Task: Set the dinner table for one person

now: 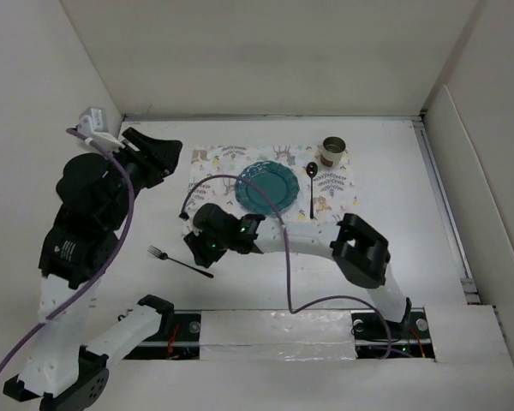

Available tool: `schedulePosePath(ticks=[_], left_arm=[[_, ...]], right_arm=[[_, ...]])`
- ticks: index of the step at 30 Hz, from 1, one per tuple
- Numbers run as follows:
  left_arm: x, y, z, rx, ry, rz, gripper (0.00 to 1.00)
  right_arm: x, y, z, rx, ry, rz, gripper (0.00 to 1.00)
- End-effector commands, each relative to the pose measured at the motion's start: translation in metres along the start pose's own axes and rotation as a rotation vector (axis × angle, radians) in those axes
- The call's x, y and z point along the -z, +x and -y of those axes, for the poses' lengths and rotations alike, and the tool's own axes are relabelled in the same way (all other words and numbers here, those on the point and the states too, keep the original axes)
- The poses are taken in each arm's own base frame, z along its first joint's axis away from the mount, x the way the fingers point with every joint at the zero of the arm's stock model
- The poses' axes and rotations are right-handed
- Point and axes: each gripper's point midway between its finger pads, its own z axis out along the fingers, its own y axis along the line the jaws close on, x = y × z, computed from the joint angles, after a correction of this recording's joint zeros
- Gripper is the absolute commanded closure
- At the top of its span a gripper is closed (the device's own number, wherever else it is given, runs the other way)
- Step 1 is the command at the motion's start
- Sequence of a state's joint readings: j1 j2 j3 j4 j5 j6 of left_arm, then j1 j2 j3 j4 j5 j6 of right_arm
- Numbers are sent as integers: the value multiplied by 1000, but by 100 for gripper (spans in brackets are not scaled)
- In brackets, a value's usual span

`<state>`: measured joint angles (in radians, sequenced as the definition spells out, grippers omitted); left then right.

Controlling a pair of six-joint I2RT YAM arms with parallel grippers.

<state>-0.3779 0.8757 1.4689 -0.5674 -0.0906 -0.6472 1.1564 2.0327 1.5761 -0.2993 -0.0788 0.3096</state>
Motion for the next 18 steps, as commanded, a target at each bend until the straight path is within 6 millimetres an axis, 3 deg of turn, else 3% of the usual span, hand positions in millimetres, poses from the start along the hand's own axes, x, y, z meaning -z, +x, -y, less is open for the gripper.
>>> schedulePosePath(ticks=[1, 3, 4, 5, 8, 15, 18], left_arm=[[31, -30, 15, 41, 32, 73, 57], [49, -40, 18, 25, 30, 86, 57], [50, -39, 17, 22, 26, 84, 57], [50, -40, 18, 22, 29, 83, 57], [53, -34, 12, 6, 12, 64, 57], [57, -32, 10, -2, 20, 69, 57], [55, -30, 9, -11, 20, 63, 57]], right_arm=[[-24, -27, -36, 95, -36, 75, 49], [-51, -20, -45, 141, -10, 47, 48], [-56, -26, -50, 157, 7, 69, 47], [-64, -18, -47, 157, 14, 50, 47], [-73, -22, -46, 165, 27, 50, 47], [-95, -2, -36, 200, 115, 30, 49], [-100, 1, -31, 209, 136, 22, 57]])
